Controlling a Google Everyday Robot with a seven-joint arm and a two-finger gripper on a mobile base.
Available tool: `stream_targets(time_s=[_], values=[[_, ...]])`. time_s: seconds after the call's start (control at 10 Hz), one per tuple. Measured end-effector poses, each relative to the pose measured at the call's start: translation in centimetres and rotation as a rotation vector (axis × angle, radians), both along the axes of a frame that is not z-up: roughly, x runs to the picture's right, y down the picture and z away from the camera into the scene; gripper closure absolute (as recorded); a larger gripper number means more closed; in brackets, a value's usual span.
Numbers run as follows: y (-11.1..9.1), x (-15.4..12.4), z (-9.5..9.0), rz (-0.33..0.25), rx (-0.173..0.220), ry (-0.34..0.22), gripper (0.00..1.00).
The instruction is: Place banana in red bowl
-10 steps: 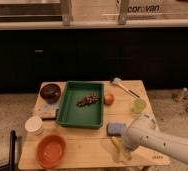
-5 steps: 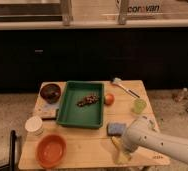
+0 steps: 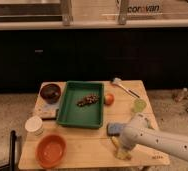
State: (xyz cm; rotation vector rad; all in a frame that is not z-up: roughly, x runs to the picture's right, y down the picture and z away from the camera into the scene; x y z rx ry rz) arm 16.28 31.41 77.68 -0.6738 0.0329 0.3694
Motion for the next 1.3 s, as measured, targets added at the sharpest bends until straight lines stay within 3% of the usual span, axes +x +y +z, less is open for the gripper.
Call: stream_targets(time_s=[0.2,0.5,0.8,1.3], values=[[-0.2,0.0,-0.3,-0.002,-0.002,0.000,0.77],[-0.1,0.1,-0.6,-0.004,-0.008,0.001,1.00],[-0.8,0.1,-1.6,-0.043,0.005,-0.026,1.00],[-2.8,0.4,-3.6,-0.146,0.078,-0.151,1.00]])
